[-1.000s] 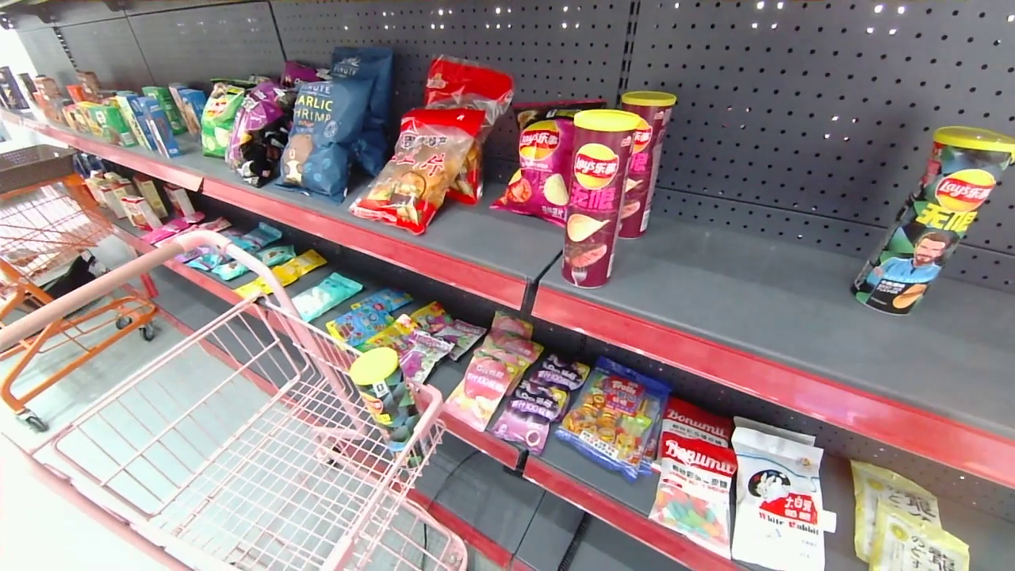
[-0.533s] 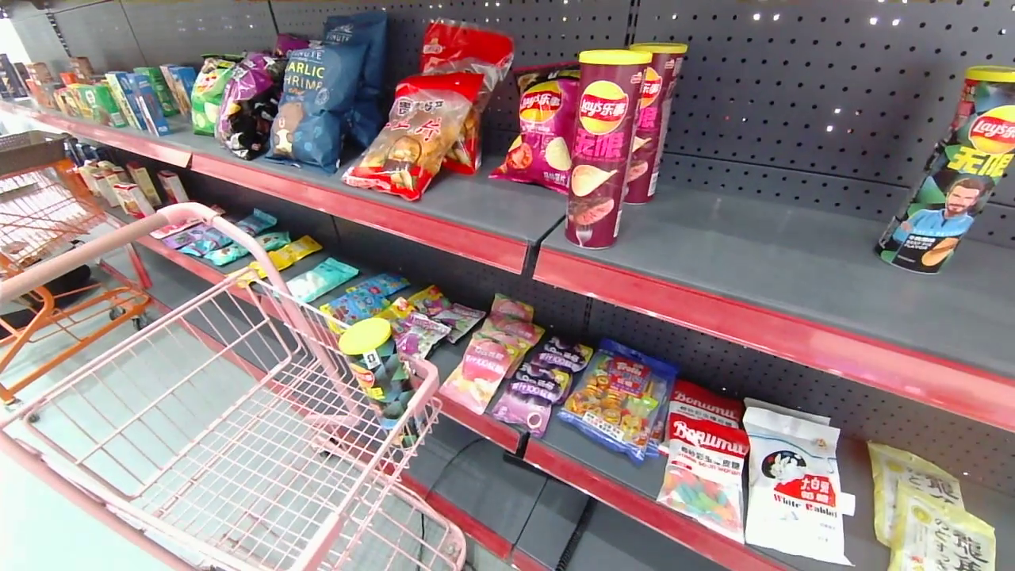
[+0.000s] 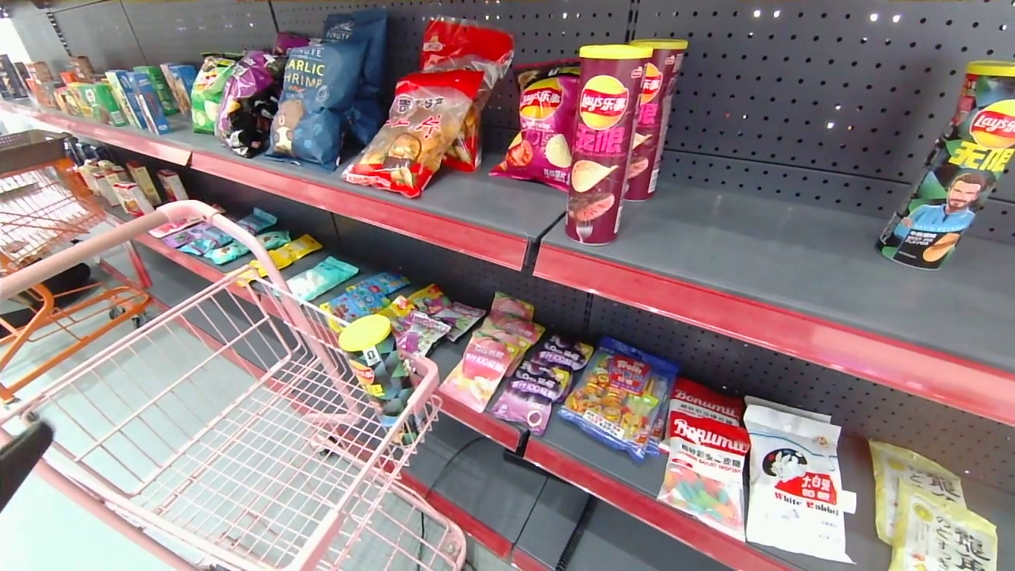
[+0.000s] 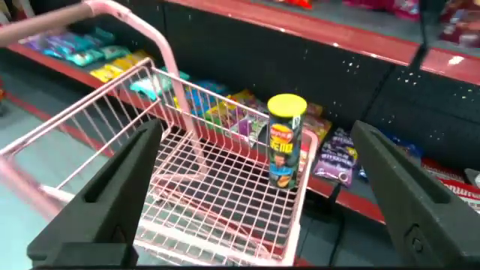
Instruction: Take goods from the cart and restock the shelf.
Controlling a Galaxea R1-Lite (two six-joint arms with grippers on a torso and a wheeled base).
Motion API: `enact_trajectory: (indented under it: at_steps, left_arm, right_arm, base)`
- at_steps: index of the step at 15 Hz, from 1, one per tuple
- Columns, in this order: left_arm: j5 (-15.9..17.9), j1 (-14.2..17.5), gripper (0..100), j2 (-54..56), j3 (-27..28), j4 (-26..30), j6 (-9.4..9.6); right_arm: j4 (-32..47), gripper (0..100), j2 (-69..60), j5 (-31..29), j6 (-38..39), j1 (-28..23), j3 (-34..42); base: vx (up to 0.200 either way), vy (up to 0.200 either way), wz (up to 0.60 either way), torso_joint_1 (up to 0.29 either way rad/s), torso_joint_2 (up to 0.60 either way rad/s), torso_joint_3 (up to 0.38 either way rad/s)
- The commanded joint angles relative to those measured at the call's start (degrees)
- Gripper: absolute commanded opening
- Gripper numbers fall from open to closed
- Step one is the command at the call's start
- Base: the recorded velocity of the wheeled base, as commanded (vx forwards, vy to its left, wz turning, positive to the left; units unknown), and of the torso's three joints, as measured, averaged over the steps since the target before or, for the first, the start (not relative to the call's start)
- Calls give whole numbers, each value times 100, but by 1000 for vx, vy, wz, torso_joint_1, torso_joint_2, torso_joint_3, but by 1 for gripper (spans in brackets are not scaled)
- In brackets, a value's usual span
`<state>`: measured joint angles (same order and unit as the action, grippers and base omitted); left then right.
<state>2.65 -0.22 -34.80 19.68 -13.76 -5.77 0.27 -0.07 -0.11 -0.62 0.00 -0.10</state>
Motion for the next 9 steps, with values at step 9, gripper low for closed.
enact_trajectory:
  at_steps: [9]
  left_arm:
    - [1942, -136, 100, -7515, -254, -5277, 1157]
  right_arm:
    - [0, 100, 7, -7, -8, 0, 1]
  base:
    - [0, 0, 0, 0, 0, 0]
